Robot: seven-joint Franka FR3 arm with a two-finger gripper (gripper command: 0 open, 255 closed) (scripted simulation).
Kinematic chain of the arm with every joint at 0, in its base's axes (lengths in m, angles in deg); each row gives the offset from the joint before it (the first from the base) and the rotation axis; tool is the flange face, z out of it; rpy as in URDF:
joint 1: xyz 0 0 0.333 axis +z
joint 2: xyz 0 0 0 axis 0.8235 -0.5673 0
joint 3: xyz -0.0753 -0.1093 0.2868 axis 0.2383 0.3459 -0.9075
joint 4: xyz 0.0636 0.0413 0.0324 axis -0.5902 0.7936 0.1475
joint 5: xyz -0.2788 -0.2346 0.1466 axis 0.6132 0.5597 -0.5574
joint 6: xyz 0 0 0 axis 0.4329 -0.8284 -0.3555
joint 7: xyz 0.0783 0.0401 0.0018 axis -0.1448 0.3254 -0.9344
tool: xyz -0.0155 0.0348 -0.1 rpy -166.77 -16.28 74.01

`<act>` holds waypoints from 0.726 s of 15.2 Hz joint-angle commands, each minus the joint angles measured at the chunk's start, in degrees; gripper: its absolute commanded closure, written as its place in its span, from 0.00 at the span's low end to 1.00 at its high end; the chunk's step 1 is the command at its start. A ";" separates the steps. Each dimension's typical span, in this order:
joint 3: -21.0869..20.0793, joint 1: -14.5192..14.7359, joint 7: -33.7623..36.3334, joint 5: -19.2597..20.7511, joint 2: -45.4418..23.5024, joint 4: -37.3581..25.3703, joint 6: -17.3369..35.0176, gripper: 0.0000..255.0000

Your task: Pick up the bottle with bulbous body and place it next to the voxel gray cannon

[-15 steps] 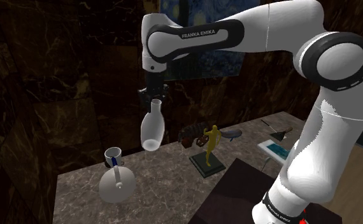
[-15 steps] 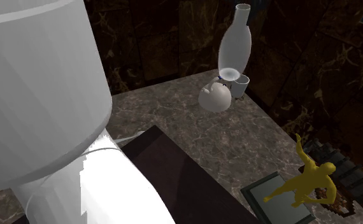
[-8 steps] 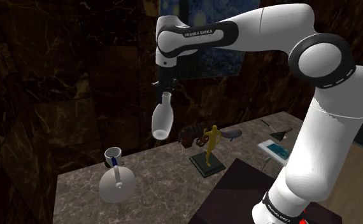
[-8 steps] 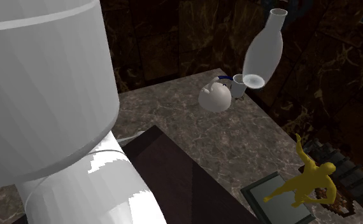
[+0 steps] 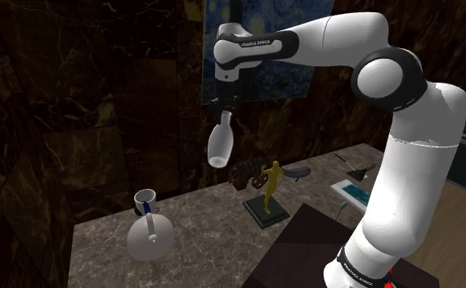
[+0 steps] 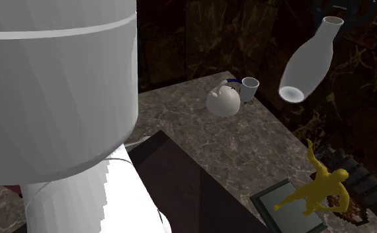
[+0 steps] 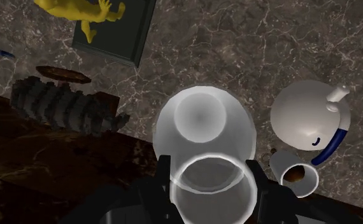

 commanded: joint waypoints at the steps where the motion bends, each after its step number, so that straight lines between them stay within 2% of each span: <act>1: 0.99 -1.48 -2.56 -0.01 -1.71 -2.55 -0.80 1.00; 5: 2.69 -4.37 -7.21 -0.10 -6.54 -9.50 -2.86 1.00; 11: 2.68 -4.42 -7.16 -0.08 -6.57 -4.92 1.75 1.00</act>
